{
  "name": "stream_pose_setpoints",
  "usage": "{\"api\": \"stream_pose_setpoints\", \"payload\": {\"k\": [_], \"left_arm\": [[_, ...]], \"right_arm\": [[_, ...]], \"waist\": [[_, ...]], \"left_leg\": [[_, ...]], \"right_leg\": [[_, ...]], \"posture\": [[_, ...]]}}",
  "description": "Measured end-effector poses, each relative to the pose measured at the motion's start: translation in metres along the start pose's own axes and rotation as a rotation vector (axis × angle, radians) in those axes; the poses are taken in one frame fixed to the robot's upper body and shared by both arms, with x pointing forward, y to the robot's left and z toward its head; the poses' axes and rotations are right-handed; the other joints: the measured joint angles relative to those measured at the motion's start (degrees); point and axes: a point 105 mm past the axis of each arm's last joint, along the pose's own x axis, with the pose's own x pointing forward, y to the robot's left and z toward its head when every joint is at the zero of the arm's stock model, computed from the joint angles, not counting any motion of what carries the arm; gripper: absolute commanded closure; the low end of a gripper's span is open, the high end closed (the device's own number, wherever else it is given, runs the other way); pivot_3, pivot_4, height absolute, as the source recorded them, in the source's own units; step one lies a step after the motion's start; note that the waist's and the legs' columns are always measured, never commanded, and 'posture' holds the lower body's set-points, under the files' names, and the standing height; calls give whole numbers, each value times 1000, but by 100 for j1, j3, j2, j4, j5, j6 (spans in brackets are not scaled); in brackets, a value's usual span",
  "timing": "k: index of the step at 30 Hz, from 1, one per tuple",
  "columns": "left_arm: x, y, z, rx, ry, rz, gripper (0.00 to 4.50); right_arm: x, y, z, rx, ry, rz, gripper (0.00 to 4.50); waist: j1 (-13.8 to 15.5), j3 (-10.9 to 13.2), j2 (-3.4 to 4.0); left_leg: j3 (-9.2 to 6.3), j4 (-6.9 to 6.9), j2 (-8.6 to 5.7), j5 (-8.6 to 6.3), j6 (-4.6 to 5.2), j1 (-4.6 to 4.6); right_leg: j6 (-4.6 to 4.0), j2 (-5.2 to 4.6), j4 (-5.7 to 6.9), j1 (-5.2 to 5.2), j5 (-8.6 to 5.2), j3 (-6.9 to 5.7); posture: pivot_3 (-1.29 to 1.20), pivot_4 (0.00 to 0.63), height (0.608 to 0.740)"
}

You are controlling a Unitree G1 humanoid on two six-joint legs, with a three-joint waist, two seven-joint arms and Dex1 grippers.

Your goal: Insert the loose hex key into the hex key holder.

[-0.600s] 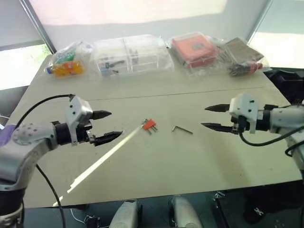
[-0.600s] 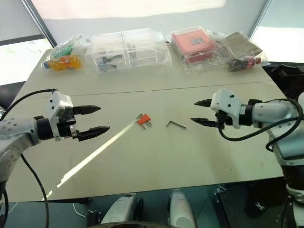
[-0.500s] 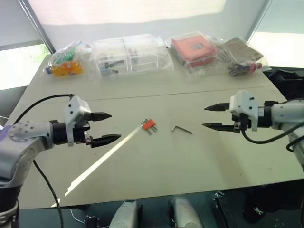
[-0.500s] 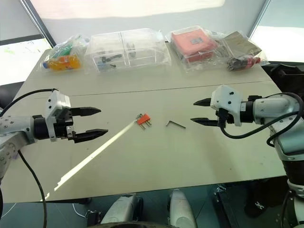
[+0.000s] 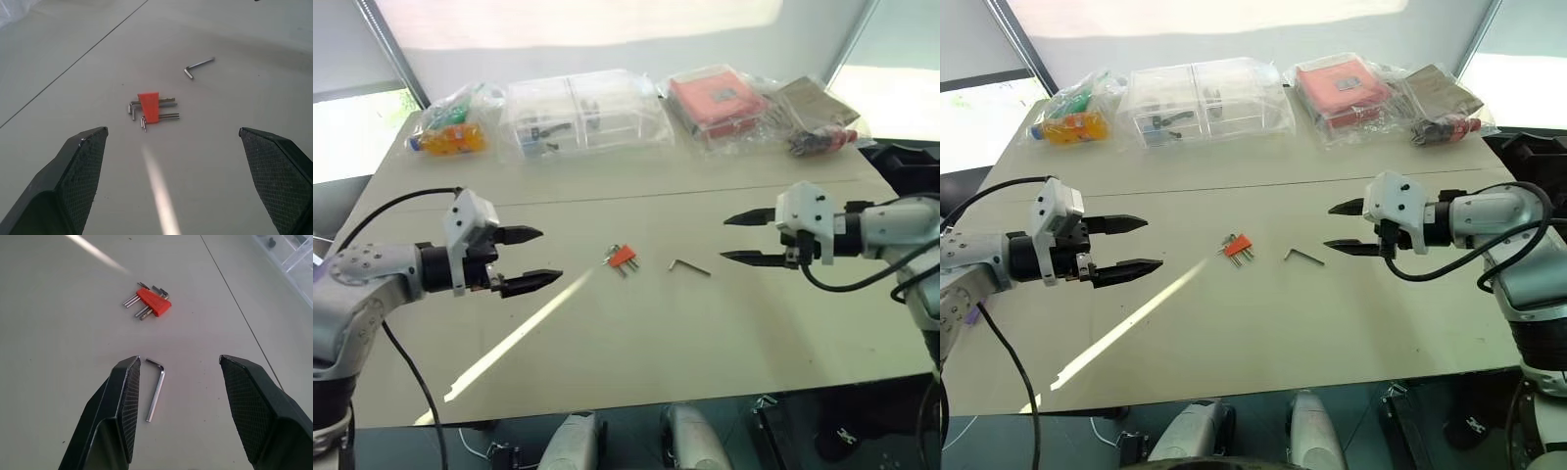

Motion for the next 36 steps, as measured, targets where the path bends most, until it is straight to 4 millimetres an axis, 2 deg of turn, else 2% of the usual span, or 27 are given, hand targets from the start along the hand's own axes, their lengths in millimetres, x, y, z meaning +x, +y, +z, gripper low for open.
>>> {"api": "stream_pose_setpoints", "payload": {"k": [8,11,13,17,19,26,30,36], "left_arm": [[1,2,1,10,-14,16,18],[1,9,-3,8,-28,65,18],[1,14,-7,2,-33,106,18],[0,23,-11,-4,-49,185,18],[-1,25,-14,-12,-51,214,18],[0,23,-17,-21,-55,238,18],[0,21,-19,-21,-52,248,18],[-3,19,-17,-7,-54,271,18]], "right_arm": [[3,-1,-1,-1,-9,-7,1842],[9,-6,-3,-26,-27,-59,1842],[17,-8,-4,-38,-50,-97,1842],[46,-9,-3,-49,-103,-201,1842],[62,-11,-10,-36,-99,-276,1842],[116,7,-33,-38,-39,-322,1842],[130,14,-39,-68,-17,-322,1842],[140,17,-43,-96,-6,-331,1842]], "waist": [[1,0,0],[-3,0,0],[-13,0,0],[-17,0,0],[-15,-2,-2],[-18,-1,-2],[-43,-1,-2],[-125,-1,-2]], "left_leg": [[0,0,0,0,-1,0],[0,0,0,1,-2,1],[1,0,1,5,-10,0],[3,0,0,15,-27,-5],[5,0,-1,17,-30,-4],[10,2,-4,21,-37,-6],[10,2,-5,23,-41,-6],[9,0,-4,23,-41,-5]], "right_leg": [[0,0,0,0,0,0],[0,1,1,0,0,0],[0,1,3,-3,0,0],[0,2,11,-15,1,4],[0,2,14,-17,1,4],[0,7,35,-28,0,4],[-1,9,42,-32,0,4],[-1,12,47,-35,0,4]], "posture": [[0,150,740],[0,150,740],[0,150,740],[0,150,740],[0,150,740],[0,150,740],[0,150,740],[0,150,740]]}}
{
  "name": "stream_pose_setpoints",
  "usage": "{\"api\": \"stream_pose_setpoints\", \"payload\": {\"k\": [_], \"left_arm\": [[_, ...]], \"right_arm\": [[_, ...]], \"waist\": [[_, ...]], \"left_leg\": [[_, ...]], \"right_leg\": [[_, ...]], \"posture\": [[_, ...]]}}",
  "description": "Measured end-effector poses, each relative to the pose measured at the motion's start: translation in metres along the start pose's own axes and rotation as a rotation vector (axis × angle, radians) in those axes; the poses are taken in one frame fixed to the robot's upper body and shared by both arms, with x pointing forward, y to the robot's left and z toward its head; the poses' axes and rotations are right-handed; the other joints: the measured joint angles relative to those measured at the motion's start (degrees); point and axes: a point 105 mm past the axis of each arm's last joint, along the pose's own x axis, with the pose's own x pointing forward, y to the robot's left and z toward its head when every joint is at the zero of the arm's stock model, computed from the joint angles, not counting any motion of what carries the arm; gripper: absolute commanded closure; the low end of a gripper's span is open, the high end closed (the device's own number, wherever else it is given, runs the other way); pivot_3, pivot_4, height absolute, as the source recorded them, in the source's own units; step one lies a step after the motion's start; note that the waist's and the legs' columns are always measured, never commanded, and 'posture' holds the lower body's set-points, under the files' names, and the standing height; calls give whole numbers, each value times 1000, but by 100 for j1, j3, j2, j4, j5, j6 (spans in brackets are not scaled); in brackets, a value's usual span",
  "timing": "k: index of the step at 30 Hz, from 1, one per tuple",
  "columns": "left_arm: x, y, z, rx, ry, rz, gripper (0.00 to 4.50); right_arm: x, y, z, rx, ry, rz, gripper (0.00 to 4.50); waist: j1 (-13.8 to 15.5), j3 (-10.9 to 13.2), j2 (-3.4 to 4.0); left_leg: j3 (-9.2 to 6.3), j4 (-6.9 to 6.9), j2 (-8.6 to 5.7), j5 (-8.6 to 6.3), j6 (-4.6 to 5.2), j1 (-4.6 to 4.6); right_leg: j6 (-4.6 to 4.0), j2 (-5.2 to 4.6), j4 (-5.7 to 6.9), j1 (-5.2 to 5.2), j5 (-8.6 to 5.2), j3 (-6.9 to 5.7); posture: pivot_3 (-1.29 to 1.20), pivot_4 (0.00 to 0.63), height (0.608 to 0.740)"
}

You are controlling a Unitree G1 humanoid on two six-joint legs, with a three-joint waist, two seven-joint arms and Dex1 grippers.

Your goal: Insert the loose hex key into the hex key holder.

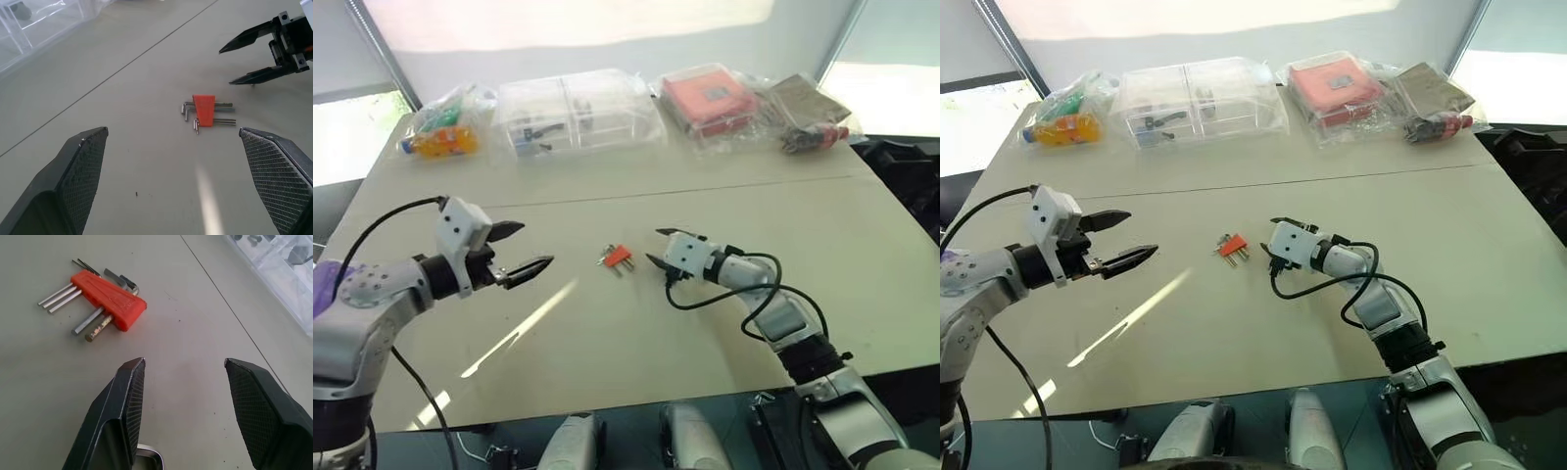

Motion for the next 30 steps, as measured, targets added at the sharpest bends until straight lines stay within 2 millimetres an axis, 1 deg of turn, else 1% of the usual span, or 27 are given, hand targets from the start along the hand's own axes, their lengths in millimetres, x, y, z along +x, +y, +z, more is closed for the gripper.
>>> {"api": "stream_pose_setpoints", "payload": {"k": [7,11,21,30], "left_arm": [[-1,-2,-1,1,2,20,18],[-1,-1,-2,-1,2,35,18],[-2,-4,-5,-5,9,48,18],[-2,-6,-4,2,6,55,18]], "right_arm": [[12,10,4,17,-13,31,1842],[20,18,15,12,-46,70,1842],[21,32,21,9,-67,180,1842],[24,29,22,-16,-70,186,1842]], "waist": [[-11,0,0],[-12,0,0],[-14,0,1],[-15,0,0]], "left_leg": [[0,-2,0,0,0,-1],[0,-1,0,0,0,0],[-1,-2,1,0,0,1],[-1,-2,1,0,0,2]], "right_leg": [[0,2,3,-2,0,1],[0,2,3,-2,0,1],[0,3,3,-2,0,0],[0,3,4,-2,0,0]], "posture": [[0,150,740],[0,150,740],[0,150,740],[0,150,740]]}}
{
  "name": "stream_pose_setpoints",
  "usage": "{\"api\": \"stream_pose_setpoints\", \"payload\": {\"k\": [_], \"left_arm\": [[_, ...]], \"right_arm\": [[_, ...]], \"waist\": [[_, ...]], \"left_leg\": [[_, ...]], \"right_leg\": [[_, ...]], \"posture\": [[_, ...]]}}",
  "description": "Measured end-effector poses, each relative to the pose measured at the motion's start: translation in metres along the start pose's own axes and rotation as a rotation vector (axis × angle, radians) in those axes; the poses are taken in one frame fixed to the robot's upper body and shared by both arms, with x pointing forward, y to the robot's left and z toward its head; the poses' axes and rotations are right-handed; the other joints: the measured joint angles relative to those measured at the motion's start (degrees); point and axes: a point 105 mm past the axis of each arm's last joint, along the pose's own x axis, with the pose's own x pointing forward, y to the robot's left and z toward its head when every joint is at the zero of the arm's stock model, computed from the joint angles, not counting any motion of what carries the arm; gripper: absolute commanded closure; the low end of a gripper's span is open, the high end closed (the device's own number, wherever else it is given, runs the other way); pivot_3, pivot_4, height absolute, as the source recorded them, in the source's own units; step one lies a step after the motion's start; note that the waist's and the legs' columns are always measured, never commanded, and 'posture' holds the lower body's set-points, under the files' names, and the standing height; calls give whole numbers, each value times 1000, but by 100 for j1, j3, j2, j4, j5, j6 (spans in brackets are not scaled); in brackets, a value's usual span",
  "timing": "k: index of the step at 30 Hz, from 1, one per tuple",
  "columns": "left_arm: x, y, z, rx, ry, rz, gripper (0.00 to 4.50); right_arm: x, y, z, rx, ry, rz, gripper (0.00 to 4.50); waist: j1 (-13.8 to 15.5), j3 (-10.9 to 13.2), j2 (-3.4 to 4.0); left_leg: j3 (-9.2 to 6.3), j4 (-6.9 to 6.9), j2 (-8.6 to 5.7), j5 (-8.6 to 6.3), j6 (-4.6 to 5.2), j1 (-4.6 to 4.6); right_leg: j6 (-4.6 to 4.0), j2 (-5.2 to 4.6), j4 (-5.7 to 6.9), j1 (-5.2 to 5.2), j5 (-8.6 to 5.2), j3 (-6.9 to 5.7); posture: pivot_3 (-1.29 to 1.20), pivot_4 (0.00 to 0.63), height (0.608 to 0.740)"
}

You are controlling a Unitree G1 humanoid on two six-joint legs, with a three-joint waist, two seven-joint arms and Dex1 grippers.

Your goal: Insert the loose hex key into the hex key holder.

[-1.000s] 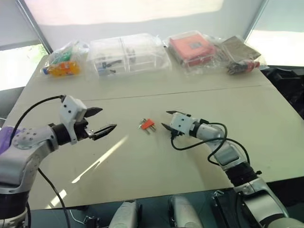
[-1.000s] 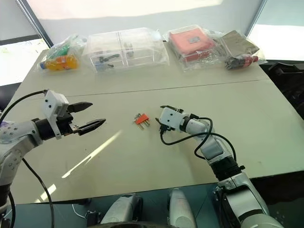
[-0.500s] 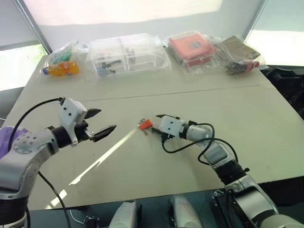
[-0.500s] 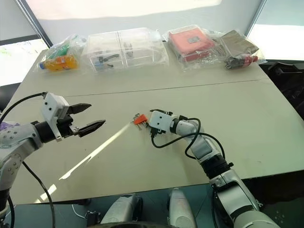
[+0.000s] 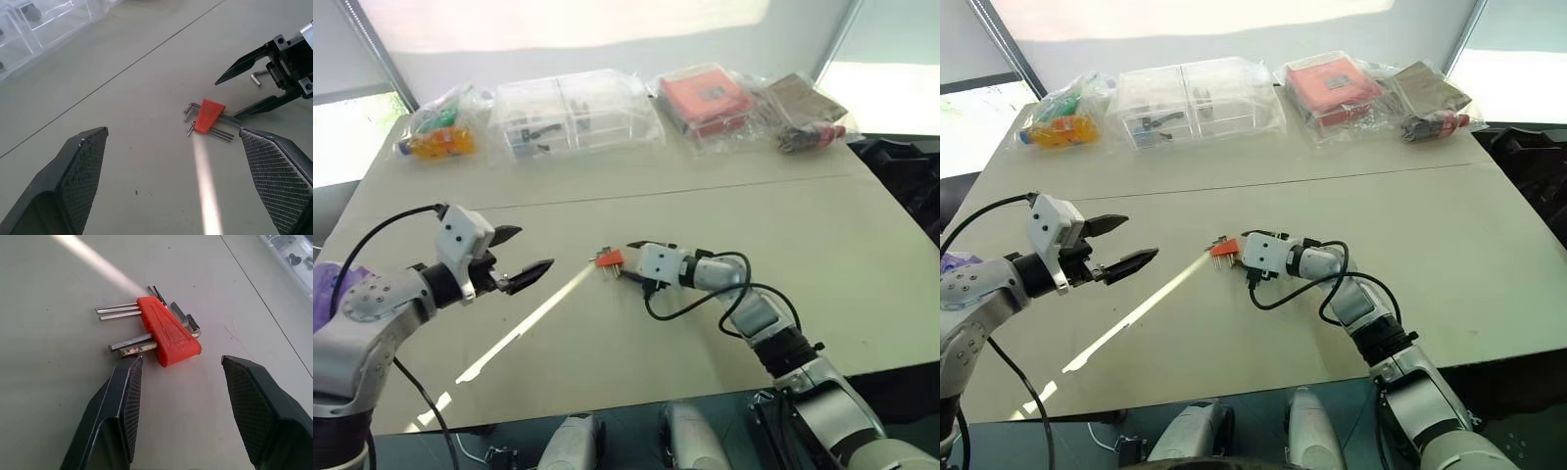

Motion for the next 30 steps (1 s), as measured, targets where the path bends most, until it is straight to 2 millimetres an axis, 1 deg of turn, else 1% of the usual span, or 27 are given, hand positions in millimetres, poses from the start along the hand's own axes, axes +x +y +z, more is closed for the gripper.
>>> {"api": "stream_pose_setpoints", "payload": {"k": [13,22,30], "left_arm": [[0,0,0,2,0,3,18],[0,1,-1,8,0,12,18],[0,1,-2,4,1,14,18]], "right_arm": [[11,4,4,106,-19,59,1842],[17,7,8,139,-27,175,1842],[27,4,11,150,-27,273,1842]], "waist": [[-24,-3,-1],[-25,-4,-1],[-91,-5,-2]], "left_leg": [[0,-2,2,0,0,4],[0,-2,2,0,0,5],[-2,-6,3,0,0,7]], "right_leg": [[0,2,2,1,0,0],[0,2,2,1,0,0],[0,2,3,2,0,0]], "posture": [[0,150,740],[0,150,740],[0,150,740]]}}
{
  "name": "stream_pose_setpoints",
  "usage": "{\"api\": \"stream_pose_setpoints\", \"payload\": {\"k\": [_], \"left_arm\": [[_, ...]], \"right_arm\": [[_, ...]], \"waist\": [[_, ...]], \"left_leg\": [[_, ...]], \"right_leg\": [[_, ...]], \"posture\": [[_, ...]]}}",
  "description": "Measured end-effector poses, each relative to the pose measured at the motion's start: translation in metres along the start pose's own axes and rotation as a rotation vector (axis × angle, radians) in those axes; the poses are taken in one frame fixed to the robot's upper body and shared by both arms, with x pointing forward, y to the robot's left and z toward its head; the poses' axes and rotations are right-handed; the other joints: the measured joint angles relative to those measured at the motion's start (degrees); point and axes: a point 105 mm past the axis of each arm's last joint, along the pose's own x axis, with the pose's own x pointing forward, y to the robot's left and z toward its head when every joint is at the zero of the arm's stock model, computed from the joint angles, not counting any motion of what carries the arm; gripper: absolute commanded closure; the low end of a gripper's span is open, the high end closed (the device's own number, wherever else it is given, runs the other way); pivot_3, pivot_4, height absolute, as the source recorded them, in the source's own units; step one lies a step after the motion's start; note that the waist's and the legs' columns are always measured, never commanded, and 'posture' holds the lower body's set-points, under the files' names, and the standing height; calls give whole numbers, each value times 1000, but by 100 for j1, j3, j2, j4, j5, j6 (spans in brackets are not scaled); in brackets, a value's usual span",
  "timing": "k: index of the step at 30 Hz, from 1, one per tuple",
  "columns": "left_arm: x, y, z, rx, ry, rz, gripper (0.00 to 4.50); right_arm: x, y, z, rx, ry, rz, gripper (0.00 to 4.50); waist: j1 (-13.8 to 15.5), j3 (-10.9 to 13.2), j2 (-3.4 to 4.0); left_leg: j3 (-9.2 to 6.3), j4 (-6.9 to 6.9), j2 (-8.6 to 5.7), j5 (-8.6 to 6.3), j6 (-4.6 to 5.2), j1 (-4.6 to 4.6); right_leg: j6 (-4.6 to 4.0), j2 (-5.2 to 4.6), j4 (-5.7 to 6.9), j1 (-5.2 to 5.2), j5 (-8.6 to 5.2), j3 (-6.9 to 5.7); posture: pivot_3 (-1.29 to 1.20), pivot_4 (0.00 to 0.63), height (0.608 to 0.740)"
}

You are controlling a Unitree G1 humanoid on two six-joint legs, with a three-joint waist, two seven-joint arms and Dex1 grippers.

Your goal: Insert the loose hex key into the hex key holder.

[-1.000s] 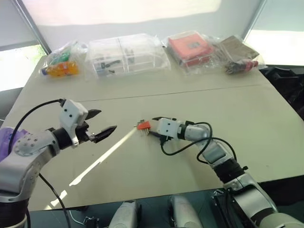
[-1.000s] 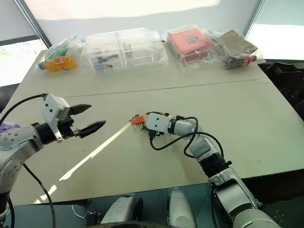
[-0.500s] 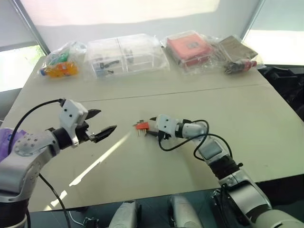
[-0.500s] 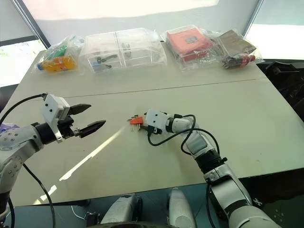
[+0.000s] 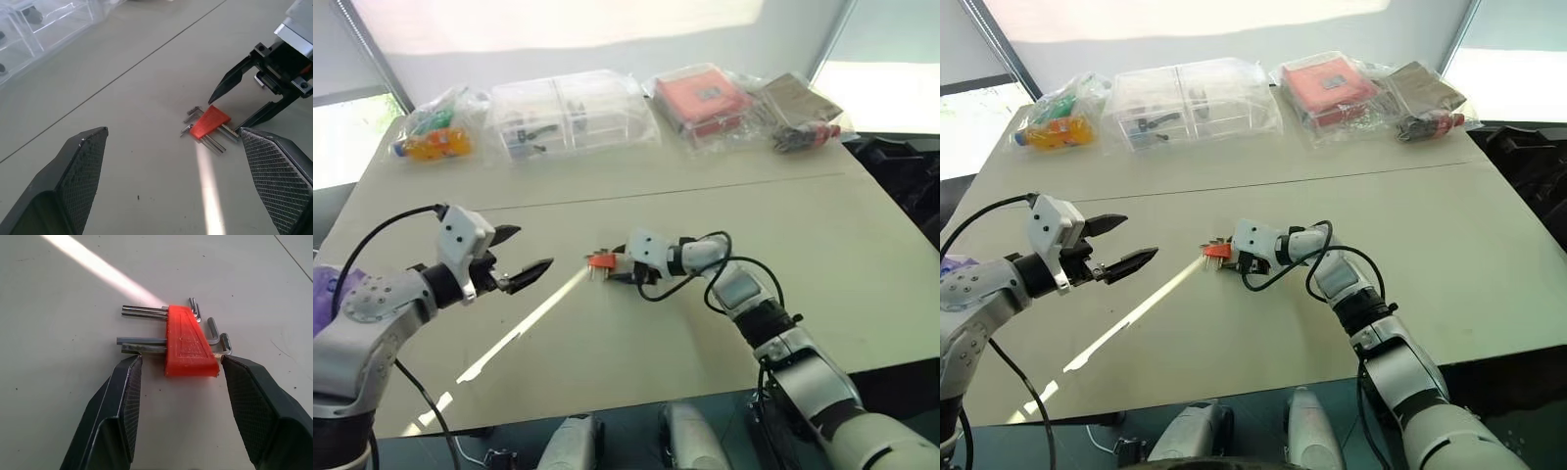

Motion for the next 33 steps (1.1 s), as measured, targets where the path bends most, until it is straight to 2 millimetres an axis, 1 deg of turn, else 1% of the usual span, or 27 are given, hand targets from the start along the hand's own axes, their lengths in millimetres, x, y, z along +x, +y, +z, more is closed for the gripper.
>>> {"api": "stream_pose_setpoints", "payload": {"k": [4,11,12,13,15,20,23,25,27,29,30,31,33], "left_arm": [[0,-1,0,1,-10,1,18],[-1,-2,-2,10,-3,14,18],[-1,-2,-3,10,-2,17,0],[-2,-2,-4,9,-3,20,0],[-2,-2,-4,10,-6,21,0],[-2,-3,-4,10,-8,16,0],[-1,1,-2,7,-17,10,0],[1,5,5,10,-38,10,0],[4,9,12,14,-61,8,0],[7,13,20,18,-86,5,0],[11,17,26,18,-105,2,0],[13,20,33,22,-123,2,0],[25,21,48,12,-177,-27,0]], "right_arm": [[7,-4,1,31,3,30,1842],[11,-10,-1,69,19,59,1842],[11,-10,-1,70,19,59,2370],[12,-10,-2,72,16,61,2635],[12,-11,-1,68,12,54,3486],[11,-12,-1,65,10,48,3526],[8,-13,-2,29,8,18,3526],[5,-14,-4,-18,9,-18,3526],[-3,-18,-5,-86,19,-65,3526],[-16,-27,-9,-146,42,-126,3526],[-25,-32,-9,-191,47,-170,3526],[-31,-36,-6,-231,43,-202,3526],[-45,-46,9,-388,20,-282,3526]], "waist": [[-80,-1,1],[-69,-5,2],[-66,-5,2],[-65,-6,3],[-64,-7,3],[-62,-7,3],[-44,-7,3],[-21,-7,3],[9,-6,3],[36,-5,1],[69,-4,1],[78,-3,0],[87,-3,0]], "left_leg": [[-1,-3,4,0,0,3],[-1,-5,3,-1,1,11],[-2,-5,3,-1,1,13],[-2,-5,3,-1,1,15],[-2,-5,2,-1,1,15],[-2,-4,0,-1,1,14],[-6,-3,-1,-1,1,12],[-8,2,-5,1,-1,5],[-8,8,-9,4,-7,-2],[-7,9,-9,5,-9,-8],[-6,9,-9,5,-9,-12],[-4,9,-9,6,-11,-18],[-1,9,-8,8,-14,-19]], "right_leg": [[0,-1,4,-1,0,0],[-1,0,5,6,0,1],[-1,0,5,8,0,1],[-1,0,5,10,0,1],[-1,0,5,10,0,1],[-1,0,5,11,0,1],[-1,0,6,11,0,-2],[-1,-2,5,9,0,-3],[0,-5,5,5,0,-3],[0,-6,4,-1,0,-4],[0,-5,5,-5,1,-4],[0,-4,5,-15,1,-4],[0,-4,8,-18,1,-4]], "posture": [[0,150,740],[0,150,740],[0,150,740],[0,150,740],[0,150,740],[0,150,740],[0,150,740],[0,150,740],[0,150,740],[0,150,740],[0,150,740],[0,150,740],[0,150,740]]}}
